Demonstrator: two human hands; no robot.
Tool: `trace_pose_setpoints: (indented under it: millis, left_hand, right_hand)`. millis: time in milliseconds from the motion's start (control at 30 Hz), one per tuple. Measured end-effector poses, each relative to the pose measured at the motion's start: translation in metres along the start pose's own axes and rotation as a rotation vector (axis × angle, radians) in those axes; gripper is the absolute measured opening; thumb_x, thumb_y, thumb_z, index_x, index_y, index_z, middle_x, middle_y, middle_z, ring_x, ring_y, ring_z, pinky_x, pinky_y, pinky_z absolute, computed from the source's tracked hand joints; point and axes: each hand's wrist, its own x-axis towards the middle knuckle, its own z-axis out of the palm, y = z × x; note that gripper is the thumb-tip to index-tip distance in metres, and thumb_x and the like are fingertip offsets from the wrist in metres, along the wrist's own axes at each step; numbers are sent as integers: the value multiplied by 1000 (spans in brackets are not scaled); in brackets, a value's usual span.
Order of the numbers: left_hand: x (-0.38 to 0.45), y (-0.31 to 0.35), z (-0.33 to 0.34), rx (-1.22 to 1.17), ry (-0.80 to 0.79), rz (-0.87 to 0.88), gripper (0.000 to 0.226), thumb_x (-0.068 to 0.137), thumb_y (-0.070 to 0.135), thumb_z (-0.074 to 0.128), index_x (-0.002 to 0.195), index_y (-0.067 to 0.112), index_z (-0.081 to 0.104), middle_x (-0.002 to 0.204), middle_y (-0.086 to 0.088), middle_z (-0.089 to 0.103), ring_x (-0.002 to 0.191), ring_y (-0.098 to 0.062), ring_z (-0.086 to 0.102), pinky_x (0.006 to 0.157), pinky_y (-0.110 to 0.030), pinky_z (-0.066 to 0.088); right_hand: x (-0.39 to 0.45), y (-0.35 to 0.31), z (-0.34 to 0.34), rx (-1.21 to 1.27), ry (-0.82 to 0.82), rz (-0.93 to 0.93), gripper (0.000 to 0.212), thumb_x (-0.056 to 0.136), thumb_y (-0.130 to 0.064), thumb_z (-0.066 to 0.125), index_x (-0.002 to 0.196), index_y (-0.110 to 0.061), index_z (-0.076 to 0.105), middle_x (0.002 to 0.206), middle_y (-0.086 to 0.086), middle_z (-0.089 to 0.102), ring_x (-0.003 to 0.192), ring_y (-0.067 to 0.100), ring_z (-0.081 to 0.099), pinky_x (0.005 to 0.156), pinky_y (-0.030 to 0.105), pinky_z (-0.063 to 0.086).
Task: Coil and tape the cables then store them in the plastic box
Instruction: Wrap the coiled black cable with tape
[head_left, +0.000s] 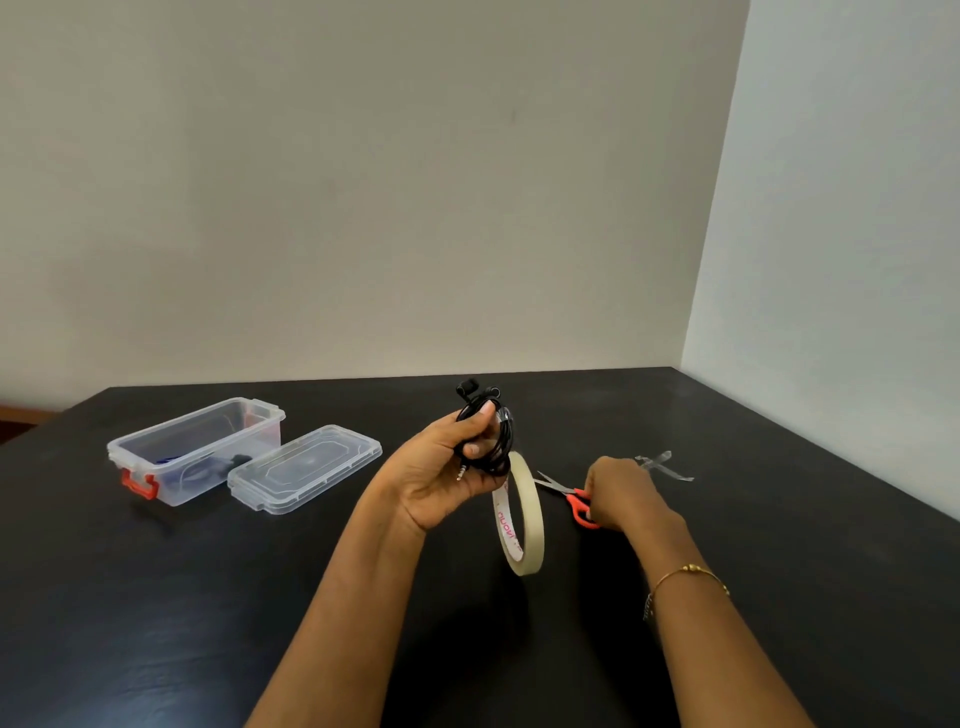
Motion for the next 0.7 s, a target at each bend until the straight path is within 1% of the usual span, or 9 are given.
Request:
trace_pose_setpoints:
  millis: [67, 133, 233, 333, 400, 500, 567, 600, 700]
  left_hand:
    - [0, 1, -1, -24, 23, -17, 12, 87, 16, 53, 77, 9, 56, 41, 3, 38, 45, -8, 46, 81, -40, 50]
    - [-1, 1, -2, -50, 32, -25, 9, 78, 17, 58, 78, 8, 57, 41, 2, 39, 47, -9, 45, 89, -40, 45]
    - [-2, 3, -3, -93, 52, -28, 9, 80, 16, 57, 77, 7, 56, 40, 2, 38, 45, -9, 45, 86, -37, 44]
    - [-2, 3, -4, -115, 68, -20, 11, 83, 15, 54, 78, 6, 56, 39, 2, 38, 41, -7, 45, 83, -36, 44]
    - [-2, 4, -6, -116, 70, -16, 9, 82, 15, 55, 79, 6, 56, 39, 1, 39, 40, -7, 46, 81, -34, 44]
    - [-2, 4, -9, -109, 81, -12, 13, 88, 15, 52, 78, 6, 56, 39, 1, 39, 39, -7, 46, 80, -34, 44]
    - [-2, 3, -12, -98, 88, -12, 14, 88, 15, 52, 78, 6, 56, 40, 1, 39, 40, -7, 47, 80, -35, 44]
    - [-2, 3, -13, -95, 93, -13, 13, 88, 15, 52, 79, 6, 56, 40, 1, 39, 40, -7, 47, 81, -35, 45]
    - [-2, 4, -17, -99, 108, -17, 11, 84, 16, 55, 80, 5, 57, 38, 1, 39, 43, -8, 47, 83, -36, 45]
  right_hand:
    - [0, -1, 1, 11, 29, 10, 21, 86, -25, 62, 100, -9, 61, 95, 7, 60, 102, 23, 57, 91, 31, 46]
    - [-3, -4, 3, 30, 68, 28, 26, 86, -26, 62, 105, -8, 59, 108, 11, 61, 106, 26, 56, 87, 31, 46]
    - [-6, -6, 7, 55, 120, 1, 24, 88, -25, 60, 104, -6, 60, 108, 14, 62, 105, 28, 56, 81, 30, 45]
    - [-9, -4, 5, 27, 175, -12, 18, 87, -27, 61, 96, -12, 59, 107, 13, 63, 108, 28, 53, 82, 30, 44]
    - [-11, -5, 4, 36, 158, -16, 24, 88, -26, 59, 106, -10, 55, 112, 12, 60, 112, 28, 48, 87, 32, 43]
    - [-11, -8, 3, 208, 74, -61, 32, 94, -22, 50, 122, -10, 44, 121, 13, 54, 117, 29, 42, 93, 36, 40]
    - [-11, -9, -1, 350, 47, -116, 30, 96, -17, 42, 126, -10, 43, 118, 13, 54, 111, 27, 47, 95, 37, 41]
    - [-12, -10, -4, 422, 46, -144, 29, 97, -15, 40, 125, -10, 45, 113, 11, 54, 103, 24, 51, 91, 35, 44]
    - [-19, -13, -12, 634, 29, -247, 30, 98, -9, 37, 127, -11, 44, 102, 7, 54, 79, 12, 50, 70, 24, 44]
